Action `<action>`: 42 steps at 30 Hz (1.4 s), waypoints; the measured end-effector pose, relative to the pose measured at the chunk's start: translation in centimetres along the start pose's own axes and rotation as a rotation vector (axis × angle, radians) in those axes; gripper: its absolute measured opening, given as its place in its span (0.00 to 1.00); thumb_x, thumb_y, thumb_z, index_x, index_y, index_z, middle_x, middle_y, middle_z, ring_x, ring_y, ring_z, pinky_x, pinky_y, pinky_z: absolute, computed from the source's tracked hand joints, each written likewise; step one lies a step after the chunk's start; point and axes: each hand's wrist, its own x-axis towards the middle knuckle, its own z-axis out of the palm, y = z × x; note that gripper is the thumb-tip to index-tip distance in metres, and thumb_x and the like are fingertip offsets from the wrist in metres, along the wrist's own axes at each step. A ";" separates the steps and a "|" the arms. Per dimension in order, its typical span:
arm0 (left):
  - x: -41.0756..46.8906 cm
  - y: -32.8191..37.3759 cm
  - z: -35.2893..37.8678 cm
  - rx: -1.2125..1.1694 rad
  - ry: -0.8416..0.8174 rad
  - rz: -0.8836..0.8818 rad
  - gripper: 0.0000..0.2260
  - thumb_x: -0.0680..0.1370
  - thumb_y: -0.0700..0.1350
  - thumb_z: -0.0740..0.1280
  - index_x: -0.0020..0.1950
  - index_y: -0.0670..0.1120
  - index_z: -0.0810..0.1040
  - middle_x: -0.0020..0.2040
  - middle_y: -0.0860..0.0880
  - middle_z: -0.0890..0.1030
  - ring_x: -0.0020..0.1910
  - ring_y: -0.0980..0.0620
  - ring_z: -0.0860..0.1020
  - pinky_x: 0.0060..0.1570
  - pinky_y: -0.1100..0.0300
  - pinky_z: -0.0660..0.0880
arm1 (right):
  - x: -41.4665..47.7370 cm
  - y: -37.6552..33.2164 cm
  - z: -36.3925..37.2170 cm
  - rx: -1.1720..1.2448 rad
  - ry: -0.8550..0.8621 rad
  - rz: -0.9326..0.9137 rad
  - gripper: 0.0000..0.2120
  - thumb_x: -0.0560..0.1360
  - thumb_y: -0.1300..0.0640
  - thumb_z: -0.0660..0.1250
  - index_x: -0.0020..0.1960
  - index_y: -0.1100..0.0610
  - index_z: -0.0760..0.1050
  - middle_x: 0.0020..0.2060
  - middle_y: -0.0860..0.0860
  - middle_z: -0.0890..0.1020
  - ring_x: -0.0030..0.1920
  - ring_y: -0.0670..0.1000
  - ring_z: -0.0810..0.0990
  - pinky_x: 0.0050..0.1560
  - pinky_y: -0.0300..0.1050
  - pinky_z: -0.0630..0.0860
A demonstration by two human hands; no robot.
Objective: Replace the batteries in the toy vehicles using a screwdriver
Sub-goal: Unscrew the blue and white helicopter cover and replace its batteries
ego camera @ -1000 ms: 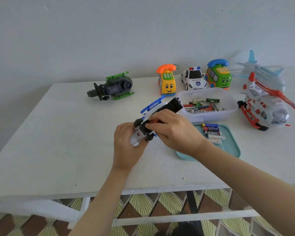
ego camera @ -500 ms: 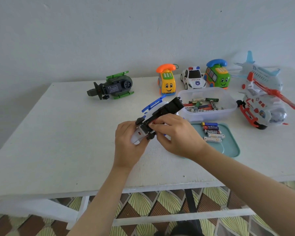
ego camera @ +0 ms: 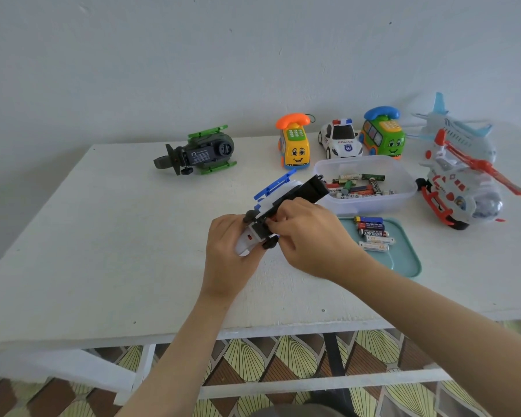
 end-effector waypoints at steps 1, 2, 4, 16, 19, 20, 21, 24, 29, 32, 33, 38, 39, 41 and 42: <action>0.0 0.0 0.0 0.013 -0.001 0.015 0.16 0.72 0.48 0.70 0.50 0.35 0.80 0.44 0.43 0.81 0.48 0.52 0.73 0.56 0.70 0.68 | 0.0 -0.1 -0.1 -0.041 -0.016 -0.011 0.07 0.67 0.65 0.68 0.41 0.58 0.83 0.32 0.53 0.77 0.34 0.54 0.75 0.32 0.41 0.62; -0.1 0.0 0.1 0.022 -0.001 0.028 0.16 0.72 0.48 0.71 0.50 0.35 0.80 0.44 0.43 0.81 0.48 0.52 0.73 0.56 0.70 0.68 | 0.0 -0.1 -0.2 -0.084 -0.032 -0.022 0.05 0.66 0.65 0.70 0.41 0.58 0.83 0.32 0.53 0.76 0.34 0.54 0.74 0.31 0.41 0.62; -0.1 -0.1 0.1 0.031 -0.002 0.037 0.15 0.72 0.47 0.71 0.50 0.35 0.80 0.44 0.43 0.81 0.48 0.52 0.73 0.56 0.71 0.67 | 0.0 -0.4 -0.6 -0.134 -0.086 -0.030 0.07 0.69 0.63 0.70 0.45 0.57 0.83 0.35 0.53 0.77 0.38 0.53 0.75 0.33 0.42 0.61; -0.2 -0.1 -0.2 -0.036 -0.023 -0.072 0.16 0.73 0.51 0.71 0.51 0.39 0.80 0.48 0.55 0.75 0.50 0.59 0.70 0.52 0.71 0.70 | -3.8 4.6 -4.4 0.087 -0.100 0.330 0.11 0.74 0.61 0.60 0.47 0.54 0.81 0.42 0.48 0.79 0.44 0.52 0.78 0.42 0.47 0.76; -0.1 0.0 -0.3 -0.049 -0.024 -0.080 0.15 0.73 0.51 0.71 0.49 0.39 0.80 0.48 0.55 0.75 0.50 0.58 0.70 0.52 0.72 0.69 | -5.6 6.6 -4.6 -0.125 -0.390 0.395 0.13 0.75 0.59 0.61 0.57 0.50 0.78 0.52 0.48 0.76 0.56 0.52 0.74 0.54 0.46 0.73; -0.1 0.1 -0.3 -0.056 -0.020 -0.083 0.15 0.73 0.51 0.71 0.49 0.39 0.80 0.48 0.55 0.75 0.50 0.58 0.70 0.52 0.73 0.68 | -6.2 6.9 -4.5 -0.143 -0.412 0.399 0.14 0.76 0.59 0.61 0.58 0.50 0.77 0.53 0.48 0.76 0.56 0.51 0.73 0.55 0.45 0.72; 0.0 0.2 -0.3 -0.060 -0.016 -0.085 0.15 0.73 0.51 0.70 0.49 0.39 0.80 0.48 0.55 0.75 0.50 0.59 0.70 0.51 0.73 0.68 | -6.6 7.0 -4.5 -0.144 -0.412 0.404 0.14 0.76 0.59 0.60 0.59 0.50 0.78 0.54 0.48 0.76 0.56 0.50 0.72 0.54 0.43 0.72; 0.0 0.3 -0.3 -0.059 -0.014 -0.082 0.16 0.73 0.52 0.70 0.49 0.39 0.80 0.48 0.55 0.75 0.50 0.59 0.69 0.51 0.74 0.69 | -6.9 7.4 -4.4 -0.133 -0.395 0.428 0.13 0.78 0.58 0.60 0.59 0.49 0.78 0.54 0.47 0.76 0.56 0.50 0.72 0.53 0.42 0.71; -0.2 -0.1 -0.2 -0.069 -0.043 -0.095 0.16 0.73 0.52 0.71 0.51 0.39 0.80 0.48 0.54 0.76 0.50 0.58 0.70 0.50 0.71 0.70 | -6.4 8.3 -4.1 -0.183 -0.442 0.423 0.10 0.78 0.56 0.62 0.56 0.50 0.79 0.54 0.48 0.76 0.57 0.50 0.72 0.52 0.42 0.70; -0.3 -0.3 -0.1 -0.071 -0.051 -0.095 0.15 0.72 0.51 0.71 0.51 0.40 0.79 0.49 0.55 0.75 0.50 0.57 0.70 0.50 0.72 0.70 | -6.4 8.4 -4.0 -0.139 -0.385 0.409 0.08 0.77 0.54 0.63 0.54 0.52 0.78 0.52 0.48 0.79 0.54 0.50 0.75 0.53 0.43 0.71; -0.3 -0.4 -0.1 -0.073 -0.054 -0.097 0.15 0.73 0.51 0.71 0.51 0.40 0.79 0.49 0.55 0.75 0.50 0.57 0.70 0.50 0.71 0.70 | -6.4 8.3 -4.0 -0.109 -0.344 0.421 0.07 0.77 0.54 0.63 0.53 0.53 0.77 0.50 0.48 0.80 0.53 0.51 0.76 0.51 0.44 0.72; -0.3 -0.4 -0.2 -0.080 -0.059 -0.092 0.16 0.73 0.52 0.71 0.51 0.40 0.79 0.49 0.55 0.75 0.50 0.58 0.70 0.50 0.71 0.70 | -5.9 6.9 -3.8 0.022 -0.059 0.300 0.08 0.76 0.57 0.67 0.55 0.54 0.77 0.43 0.49 0.82 0.44 0.53 0.80 0.38 0.44 0.72; -0.3 -0.3 -0.1 -0.081 -0.058 -0.089 0.17 0.73 0.53 0.71 0.51 0.40 0.79 0.49 0.55 0.75 0.51 0.58 0.70 0.51 0.71 0.70 | -5.6 6.4 -3.7 0.028 0.004 0.222 0.07 0.75 0.58 0.69 0.53 0.55 0.78 0.40 0.50 0.82 0.41 0.54 0.80 0.35 0.44 0.74; -0.2 -0.1 -0.2 -0.079 -0.054 -0.086 0.19 0.74 0.56 0.69 0.51 0.40 0.79 0.49 0.55 0.75 0.51 0.58 0.69 0.52 0.72 0.70 | -5.1 5.2 -3.4 0.038 0.125 0.084 0.05 0.74 0.59 0.68 0.48 0.57 0.80 0.38 0.51 0.82 0.37 0.54 0.81 0.31 0.46 0.77; -0.2 -0.1 -0.2 -0.078 -0.050 -0.083 0.20 0.75 0.58 0.68 0.51 0.40 0.79 0.49 0.55 0.75 0.51 0.58 0.69 0.52 0.73 0.69 | -4.8 4.5 -3.2 0.045 0.176 0.033 0.05 0.74 0.59 0.67 0.47 0.58 0.80 0.38 0.51 0.83 0.37 0.54 0.81 0.31 0.46 0.77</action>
